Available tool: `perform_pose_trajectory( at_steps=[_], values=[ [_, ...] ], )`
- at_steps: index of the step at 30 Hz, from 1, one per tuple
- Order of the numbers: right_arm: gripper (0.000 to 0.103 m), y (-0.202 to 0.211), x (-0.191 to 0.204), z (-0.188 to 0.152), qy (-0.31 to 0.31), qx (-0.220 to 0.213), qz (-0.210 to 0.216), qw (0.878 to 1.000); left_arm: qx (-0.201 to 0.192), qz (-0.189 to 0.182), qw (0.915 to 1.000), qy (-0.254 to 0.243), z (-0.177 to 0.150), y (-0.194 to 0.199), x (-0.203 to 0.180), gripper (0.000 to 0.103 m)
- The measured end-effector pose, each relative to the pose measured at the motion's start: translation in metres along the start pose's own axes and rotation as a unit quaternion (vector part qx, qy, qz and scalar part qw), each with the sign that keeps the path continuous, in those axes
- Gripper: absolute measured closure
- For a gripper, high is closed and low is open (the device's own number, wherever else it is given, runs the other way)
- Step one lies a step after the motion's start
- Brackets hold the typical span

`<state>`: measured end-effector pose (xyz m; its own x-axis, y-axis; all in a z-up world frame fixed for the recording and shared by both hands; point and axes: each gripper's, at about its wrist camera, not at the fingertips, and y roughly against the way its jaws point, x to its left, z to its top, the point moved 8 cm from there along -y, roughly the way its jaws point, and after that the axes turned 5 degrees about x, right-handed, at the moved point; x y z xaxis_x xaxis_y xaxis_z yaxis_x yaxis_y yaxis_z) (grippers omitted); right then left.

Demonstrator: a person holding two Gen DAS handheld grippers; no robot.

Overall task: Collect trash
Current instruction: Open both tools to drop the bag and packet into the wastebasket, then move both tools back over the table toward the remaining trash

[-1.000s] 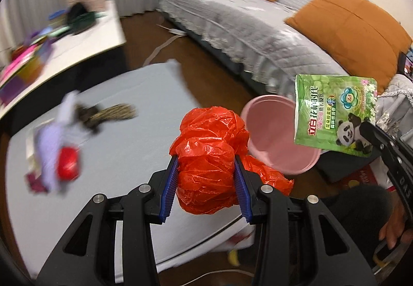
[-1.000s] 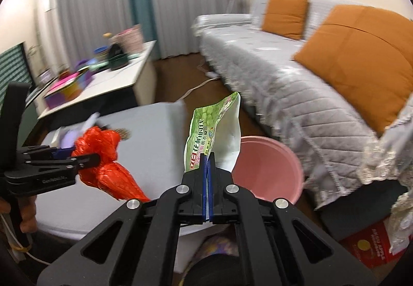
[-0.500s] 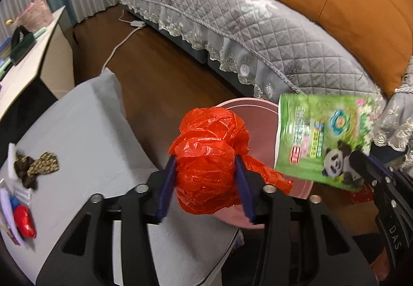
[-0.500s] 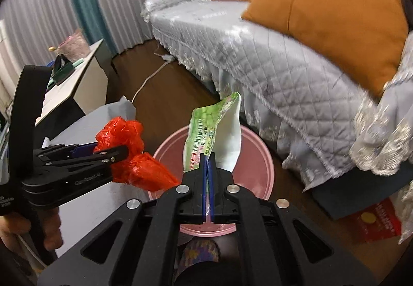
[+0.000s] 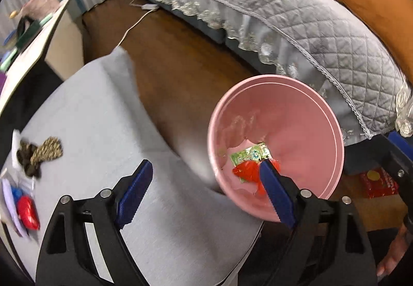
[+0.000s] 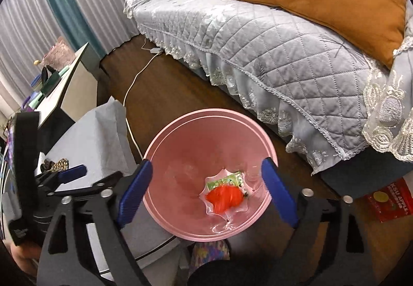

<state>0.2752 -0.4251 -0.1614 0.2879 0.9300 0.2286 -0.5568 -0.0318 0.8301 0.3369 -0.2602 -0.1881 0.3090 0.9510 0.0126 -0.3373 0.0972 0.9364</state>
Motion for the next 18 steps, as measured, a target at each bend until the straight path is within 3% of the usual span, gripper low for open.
perform_pose_trajectory(
  at_steps=[7,11,18],
  values=[
    [0.011,0.019,0.033,-0.017,0.053,-0.014,-0.030,0.998,-0.033,0.014,0.9975,0.060,-0.038,0.059,0.073,0.021],
    [0.009,0.050,0.074,-0.041,0.098,-0.027,-0.022,0.995,-0.050,0.027,0.9948,0.084,-0.078,0.098,0.116,0.021],
    [0.007,0.105,0.168,-0.111,0.200,-0.048,0.020,0.978,-0.063,0.055,0.9895,0.118,-0.163,0.145,0.170,0.021]
  ],
)
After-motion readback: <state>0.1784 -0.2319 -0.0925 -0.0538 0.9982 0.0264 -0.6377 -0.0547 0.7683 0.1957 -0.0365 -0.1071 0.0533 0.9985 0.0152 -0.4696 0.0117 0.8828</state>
